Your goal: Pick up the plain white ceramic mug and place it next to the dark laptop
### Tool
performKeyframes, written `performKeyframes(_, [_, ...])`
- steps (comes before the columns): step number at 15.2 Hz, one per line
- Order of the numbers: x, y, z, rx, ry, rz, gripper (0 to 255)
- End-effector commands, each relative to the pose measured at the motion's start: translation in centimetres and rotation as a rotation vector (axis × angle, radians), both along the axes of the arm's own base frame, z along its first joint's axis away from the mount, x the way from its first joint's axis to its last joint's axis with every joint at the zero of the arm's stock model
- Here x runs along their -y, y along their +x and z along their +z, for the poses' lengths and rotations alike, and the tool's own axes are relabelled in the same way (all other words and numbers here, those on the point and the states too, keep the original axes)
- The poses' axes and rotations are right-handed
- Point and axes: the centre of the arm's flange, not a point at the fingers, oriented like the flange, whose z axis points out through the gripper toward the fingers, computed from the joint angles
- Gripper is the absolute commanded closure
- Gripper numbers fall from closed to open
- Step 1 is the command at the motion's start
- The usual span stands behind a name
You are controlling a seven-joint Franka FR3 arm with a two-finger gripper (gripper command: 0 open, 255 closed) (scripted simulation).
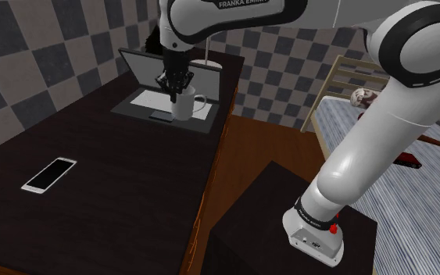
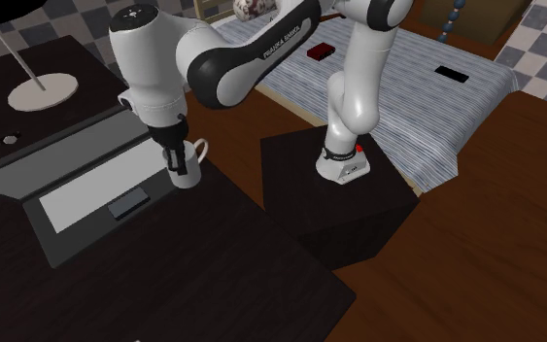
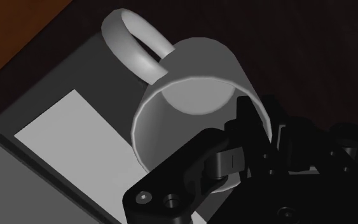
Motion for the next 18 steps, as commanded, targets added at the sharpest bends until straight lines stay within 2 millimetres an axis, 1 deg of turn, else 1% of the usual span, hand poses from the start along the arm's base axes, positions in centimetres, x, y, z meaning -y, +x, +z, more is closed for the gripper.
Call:
performKeyframes(1, [0.0, -0.1, -1.1, 0.001, 0.000, 0.000, 255])
performKeyframes(18, [0.0, -0.1, -10.1, 0.001, 0.000, 0.000, 255])
